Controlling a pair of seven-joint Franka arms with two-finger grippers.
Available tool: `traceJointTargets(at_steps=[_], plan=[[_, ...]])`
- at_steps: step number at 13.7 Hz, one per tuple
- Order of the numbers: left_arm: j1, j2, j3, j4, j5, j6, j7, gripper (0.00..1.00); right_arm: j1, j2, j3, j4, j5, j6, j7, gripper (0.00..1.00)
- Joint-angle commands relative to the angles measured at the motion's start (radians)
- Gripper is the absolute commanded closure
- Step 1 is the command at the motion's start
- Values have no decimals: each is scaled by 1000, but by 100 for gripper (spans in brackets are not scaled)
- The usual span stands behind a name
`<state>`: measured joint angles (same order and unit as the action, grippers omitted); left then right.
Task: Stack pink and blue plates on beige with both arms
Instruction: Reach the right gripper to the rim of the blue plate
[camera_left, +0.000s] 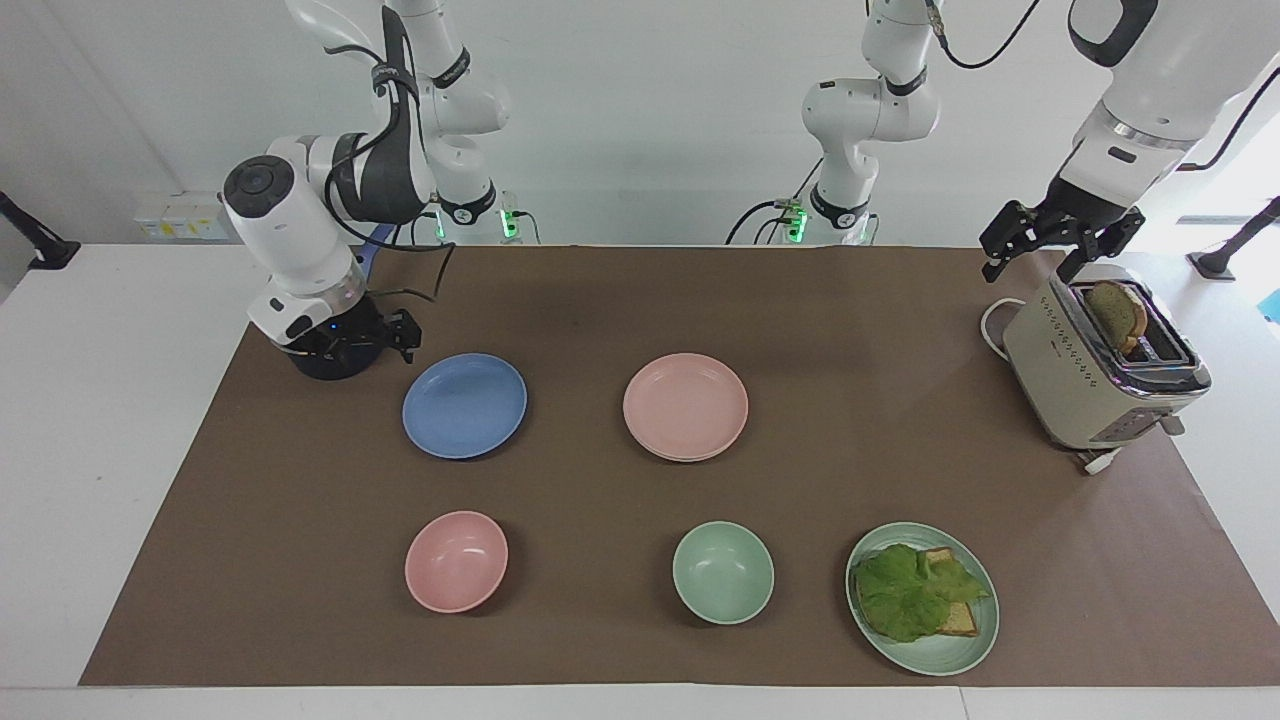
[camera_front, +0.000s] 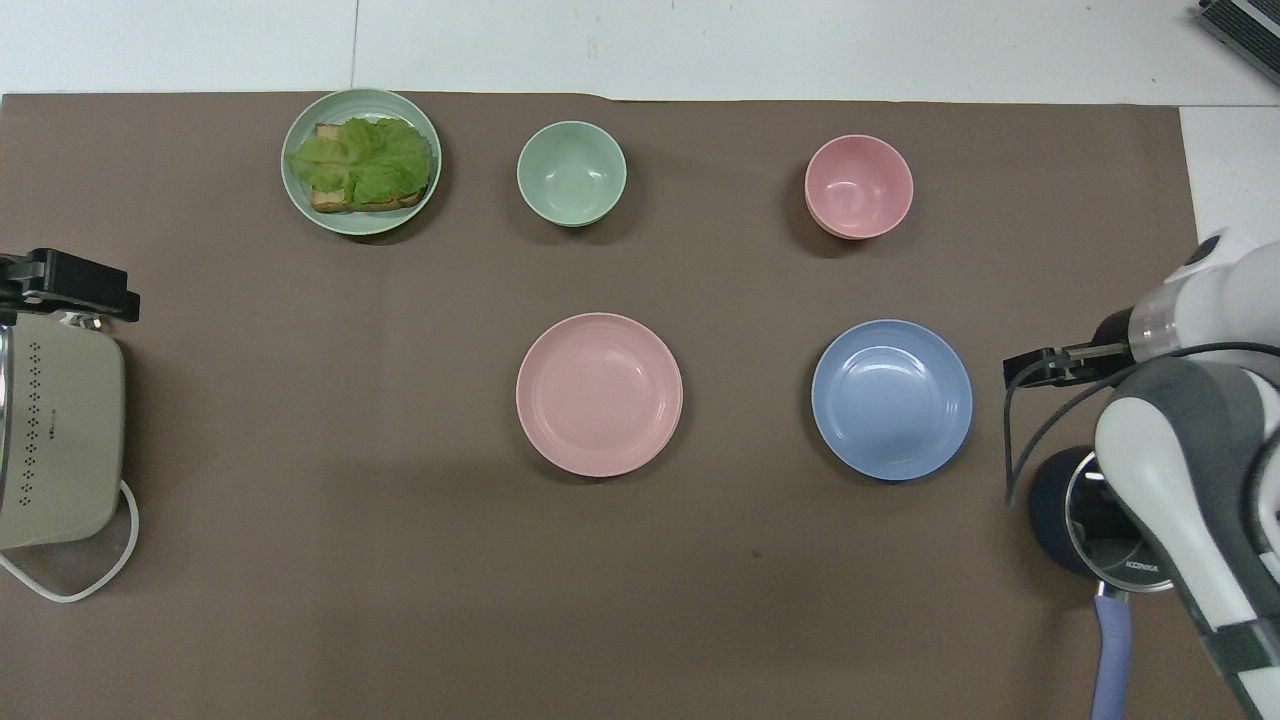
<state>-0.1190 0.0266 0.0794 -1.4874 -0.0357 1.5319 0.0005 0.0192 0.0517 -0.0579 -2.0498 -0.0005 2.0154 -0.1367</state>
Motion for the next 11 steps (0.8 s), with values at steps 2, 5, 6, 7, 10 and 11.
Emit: traceJointTargets(at_steps=[2,5,6,7,10,11], plan=[[-1,-8,0,-8,20,-6,9,0,-22,8,4,-143,31,155,-101,0],[-1,-8,0,-8,20,-6,9,0,-22,25,4,-170,71,174,-109,0],[-1,-8,0,-8,20,-6,9,0,-22,37,4,-177,89,187,-127,0],[-1,-8,0,-8,20,-7,7,0,-24,49,3,-184,100,210,-142,0],[-1,-8,0,-8,20,-6,9,0,-31,83,4,-199,108,252,-161,0],[-1,-8,0,-8,20,-7,9,0,-33,88,4,-199,109,258,-165,0]])
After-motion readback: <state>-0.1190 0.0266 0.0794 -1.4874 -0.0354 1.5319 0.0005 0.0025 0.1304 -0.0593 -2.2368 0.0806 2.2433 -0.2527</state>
